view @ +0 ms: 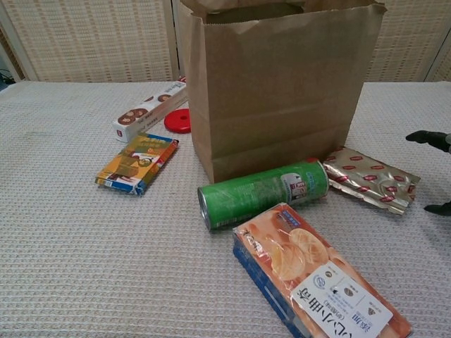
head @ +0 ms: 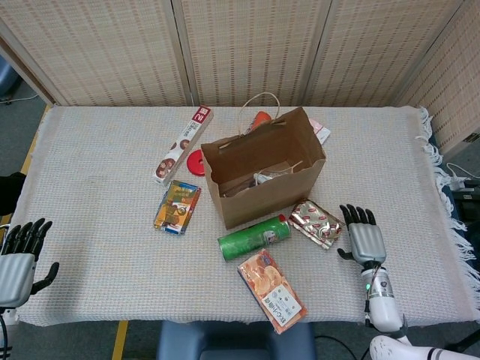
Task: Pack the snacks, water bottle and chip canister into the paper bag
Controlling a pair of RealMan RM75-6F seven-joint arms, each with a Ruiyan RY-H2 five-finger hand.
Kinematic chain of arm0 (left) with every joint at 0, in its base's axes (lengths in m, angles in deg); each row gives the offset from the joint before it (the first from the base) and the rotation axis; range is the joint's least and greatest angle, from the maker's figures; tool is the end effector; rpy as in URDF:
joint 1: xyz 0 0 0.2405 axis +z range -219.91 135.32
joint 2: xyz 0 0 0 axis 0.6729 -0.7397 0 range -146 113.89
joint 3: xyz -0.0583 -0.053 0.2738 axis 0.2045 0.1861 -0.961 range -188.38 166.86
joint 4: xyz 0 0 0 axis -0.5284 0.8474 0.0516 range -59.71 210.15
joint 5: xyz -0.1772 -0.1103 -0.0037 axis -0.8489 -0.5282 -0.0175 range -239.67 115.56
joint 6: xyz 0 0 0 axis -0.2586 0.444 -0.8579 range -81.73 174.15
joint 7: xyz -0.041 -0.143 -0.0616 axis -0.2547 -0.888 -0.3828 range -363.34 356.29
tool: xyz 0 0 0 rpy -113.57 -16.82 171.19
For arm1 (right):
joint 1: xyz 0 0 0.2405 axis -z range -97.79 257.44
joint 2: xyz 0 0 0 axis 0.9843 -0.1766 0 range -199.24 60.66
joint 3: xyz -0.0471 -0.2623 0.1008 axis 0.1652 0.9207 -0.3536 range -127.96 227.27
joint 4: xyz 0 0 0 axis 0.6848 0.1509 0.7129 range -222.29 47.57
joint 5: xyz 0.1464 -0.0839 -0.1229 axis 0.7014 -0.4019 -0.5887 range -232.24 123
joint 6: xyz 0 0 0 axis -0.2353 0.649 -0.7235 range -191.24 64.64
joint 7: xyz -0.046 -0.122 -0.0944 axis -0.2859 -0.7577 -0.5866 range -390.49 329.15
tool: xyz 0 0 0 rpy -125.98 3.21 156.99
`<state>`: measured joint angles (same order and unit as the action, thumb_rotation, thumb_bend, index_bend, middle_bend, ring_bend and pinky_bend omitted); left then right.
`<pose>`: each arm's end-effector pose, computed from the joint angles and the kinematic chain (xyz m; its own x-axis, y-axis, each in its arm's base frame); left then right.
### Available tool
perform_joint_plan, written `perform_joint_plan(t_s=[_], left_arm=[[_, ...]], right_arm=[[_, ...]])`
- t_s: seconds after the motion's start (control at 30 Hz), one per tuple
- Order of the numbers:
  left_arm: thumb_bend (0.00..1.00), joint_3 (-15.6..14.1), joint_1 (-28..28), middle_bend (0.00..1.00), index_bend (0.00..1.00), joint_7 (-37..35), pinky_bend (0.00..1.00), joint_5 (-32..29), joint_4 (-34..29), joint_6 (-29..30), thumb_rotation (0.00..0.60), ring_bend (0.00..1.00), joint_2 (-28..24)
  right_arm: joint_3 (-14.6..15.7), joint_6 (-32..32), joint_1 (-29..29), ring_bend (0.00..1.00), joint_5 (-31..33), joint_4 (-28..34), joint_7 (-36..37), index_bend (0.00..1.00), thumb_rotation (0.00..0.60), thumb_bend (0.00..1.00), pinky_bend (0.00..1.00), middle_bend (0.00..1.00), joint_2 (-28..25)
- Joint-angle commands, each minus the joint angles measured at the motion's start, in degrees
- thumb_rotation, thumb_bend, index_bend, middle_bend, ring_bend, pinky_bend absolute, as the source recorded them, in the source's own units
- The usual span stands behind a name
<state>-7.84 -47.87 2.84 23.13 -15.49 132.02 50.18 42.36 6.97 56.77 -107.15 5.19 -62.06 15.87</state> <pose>-0.3378 0.2048 0.1654 0.4861 -0.0163 0.8737 0.8738 -0.0046 -0.4862 -0.2942 -0.2917 0.0227 0.4248 -0.2950 0.8559 -0.8775 0.0985 0.4694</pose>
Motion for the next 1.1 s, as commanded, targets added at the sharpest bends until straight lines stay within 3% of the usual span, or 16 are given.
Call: perform_joint_plan(t_s=[0.03, 0.3, 0.53, 0.83, 1.1], left_arm=[[0.37, 0.0, 0.0, 0.0, 0.0, 0.0, 0.0, 0.0, 0.1, 0.0, 0.6, 0.0, 0.0], [0.37, 0.0, 0.1, 0.0, 0.0, 0.0, 0.0, 0.2, 0.2, 0.2, 0.6, 0.0, 0.1], [0.37, 0.0, 0.0, 0.0, 0.0, -0.1, 0.0, 0.1, 0.3, 0.1, 0.6, 0.0, 0.1], [0.37, 0.0, 0.1, 0.0, 0.0, 0.2, 0.0, 0.1, 0.1, 0.2, 0.6, 0.0, 0.1], [0.37, 0.0, 0.2, 0.0, 0.0, 0.2, 0.0, 0.2, 0.1, 0.4, 0.6, 0.0, 0.2]], right_arm=[[-1.6, 0.0, -0.9, 0.0, 2.3, -3.6, -1.1, 0.0, 0.6, 0.1, 0.0, 0.02, 2.8], [-5.5, -3.4, -2.2, 0.0, 6.0, -7.7, 4.2, 0.0, 0.6, 0.1, 0.0, 0.02, 7.3], [-4.6, -3.8, -1.6, 0.0, 3.9, -5.4, 5.9, 0.0, 0.6, 0.1, 0.0, 0.02, 5.7], [-2.8, -4.9, 0.2, 0.0, 2.4, 7.1, 8.3, 0.0, 0.6, 0.1, 0.0, 0.02, -2.4], [-2.2, -2.6, -0.6, 0.0, -1.8, 0.8, 9.7, 0.0, 0.6, 0.1, 0.0, 0.02, 4.3]])
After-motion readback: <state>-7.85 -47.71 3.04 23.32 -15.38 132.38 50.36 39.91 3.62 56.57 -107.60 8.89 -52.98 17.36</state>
